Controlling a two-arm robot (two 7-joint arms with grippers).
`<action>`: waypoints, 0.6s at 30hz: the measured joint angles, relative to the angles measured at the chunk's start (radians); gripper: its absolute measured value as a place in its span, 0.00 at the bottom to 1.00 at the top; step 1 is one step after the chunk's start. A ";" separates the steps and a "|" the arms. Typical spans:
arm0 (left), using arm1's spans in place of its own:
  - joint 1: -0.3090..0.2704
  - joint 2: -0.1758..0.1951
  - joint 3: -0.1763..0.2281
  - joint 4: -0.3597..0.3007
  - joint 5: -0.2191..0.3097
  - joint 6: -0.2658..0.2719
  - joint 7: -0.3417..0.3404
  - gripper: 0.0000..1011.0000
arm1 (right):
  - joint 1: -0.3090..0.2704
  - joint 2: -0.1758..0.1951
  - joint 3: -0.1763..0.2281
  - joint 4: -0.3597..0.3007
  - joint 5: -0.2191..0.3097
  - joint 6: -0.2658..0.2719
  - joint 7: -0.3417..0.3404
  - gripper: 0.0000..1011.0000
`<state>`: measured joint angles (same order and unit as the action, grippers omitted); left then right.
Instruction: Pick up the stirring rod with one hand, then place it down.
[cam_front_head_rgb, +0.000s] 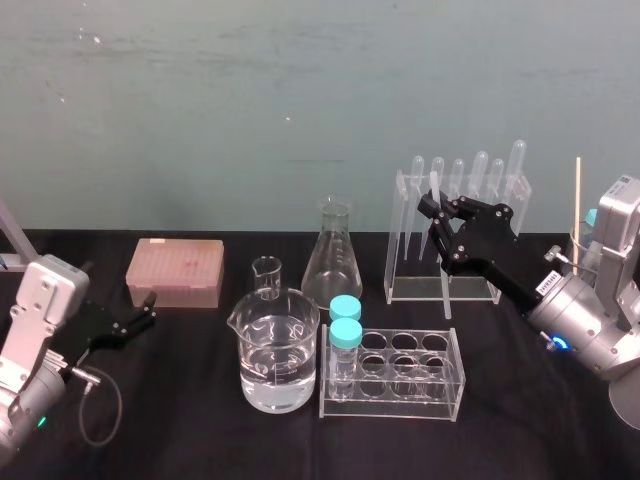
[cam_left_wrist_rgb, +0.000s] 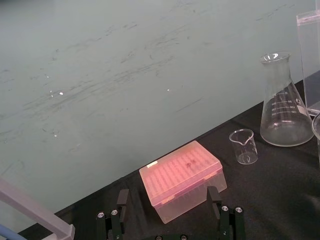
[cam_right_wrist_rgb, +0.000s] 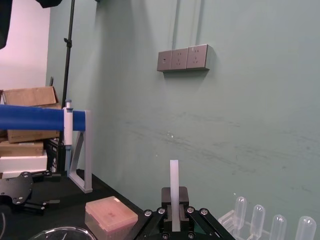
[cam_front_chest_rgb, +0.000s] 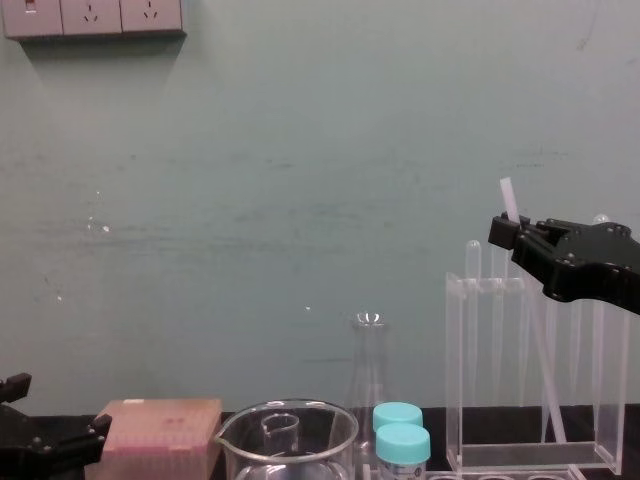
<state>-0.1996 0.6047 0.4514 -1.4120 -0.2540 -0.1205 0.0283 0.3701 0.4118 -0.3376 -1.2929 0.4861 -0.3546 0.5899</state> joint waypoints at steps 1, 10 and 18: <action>0.000 0.000 0.000 0.000 0.000 0.000 0.000 0.99 | 0.000 0.000 0.000 0.000 0.000 0.000 0.000 0.08; 0.000 0.000 0.000 0.000 0.000 0.000 0.000 0.99 | 0.000 0.000 0.000 0.000 0.000 0.000 0.000 0.08; 0.000 0.000 0.000 0.000 0.000 0.000 0.000 0.99 | 0.000 0.000 0.000 0.000 0.000 0.000 0.000 0.08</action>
<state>-0.1996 0.6047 0.4514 -1.4120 -0.2539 -0.1205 0.0283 0.3701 0.4118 -0.3375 -1.2928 0.4861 -0.3546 0.5900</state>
